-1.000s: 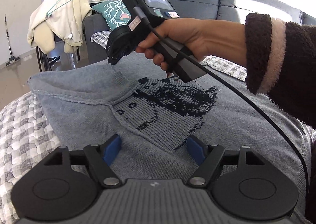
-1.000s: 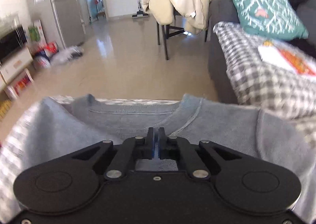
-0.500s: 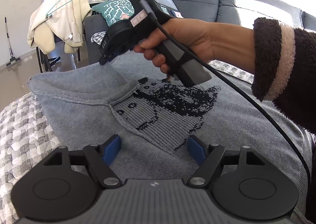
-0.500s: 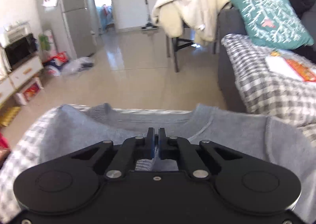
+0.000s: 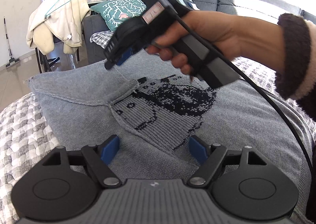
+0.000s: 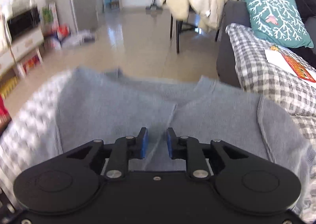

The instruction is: Fold clothes

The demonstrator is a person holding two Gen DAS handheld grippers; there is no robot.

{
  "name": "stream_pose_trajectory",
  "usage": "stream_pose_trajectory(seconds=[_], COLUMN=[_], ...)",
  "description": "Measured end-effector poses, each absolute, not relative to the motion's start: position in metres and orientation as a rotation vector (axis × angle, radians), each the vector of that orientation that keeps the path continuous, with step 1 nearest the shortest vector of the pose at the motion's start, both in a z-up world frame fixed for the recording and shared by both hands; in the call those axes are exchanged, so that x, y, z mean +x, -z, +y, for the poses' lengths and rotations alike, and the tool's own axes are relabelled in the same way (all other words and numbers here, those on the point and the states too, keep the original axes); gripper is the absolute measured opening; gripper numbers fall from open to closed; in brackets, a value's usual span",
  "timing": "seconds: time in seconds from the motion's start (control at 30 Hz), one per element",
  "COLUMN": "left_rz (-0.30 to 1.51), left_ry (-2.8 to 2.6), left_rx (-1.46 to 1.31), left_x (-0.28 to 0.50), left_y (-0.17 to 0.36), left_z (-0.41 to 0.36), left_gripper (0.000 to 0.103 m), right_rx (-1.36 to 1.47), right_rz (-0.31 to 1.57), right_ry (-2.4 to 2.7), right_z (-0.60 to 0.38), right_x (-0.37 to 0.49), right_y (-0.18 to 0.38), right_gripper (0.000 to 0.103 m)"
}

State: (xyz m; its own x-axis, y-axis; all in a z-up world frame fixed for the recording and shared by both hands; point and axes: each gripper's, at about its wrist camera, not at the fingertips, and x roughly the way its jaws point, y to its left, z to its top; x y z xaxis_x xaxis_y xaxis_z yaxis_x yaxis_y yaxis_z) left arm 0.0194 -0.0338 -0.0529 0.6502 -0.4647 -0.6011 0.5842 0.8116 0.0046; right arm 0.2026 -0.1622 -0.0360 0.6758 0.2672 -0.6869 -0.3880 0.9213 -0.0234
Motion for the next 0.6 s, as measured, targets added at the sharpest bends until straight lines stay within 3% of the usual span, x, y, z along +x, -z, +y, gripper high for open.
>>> stream_pose_trajectory(seconds=[0.17,0.3,0.43,0.6], left_rz=[0.621,0.626,0.634,0.662], left_ry=[0.597,0.587,0.562,0.533], left_rx=[0.211,0.223,0.243,0.259], left_x=[0.019,0.018,0.018,0.022], left_y=[0.051,0.050,0.047,0.041], left_z=[-0.034,-0.037,-0.043,-0.049], left_gripper=[0.079,0.080,0.080,0.080], right_rx=[-0.060,-0.067,-0.039,-0.022], right_rz=[0.746,0.770,0.783,0.794], right_ry=[-0.356,-0.285,-0.229,-0.155], right_z=[-0.180,-0.203,-0.232,-0.274], right_x=[0.178,0.142,0.102,0.048], right_y=[0.015,-0.003,-0.010,-0.005], right_gripper=[0.035,0.037,0.048,0.053])
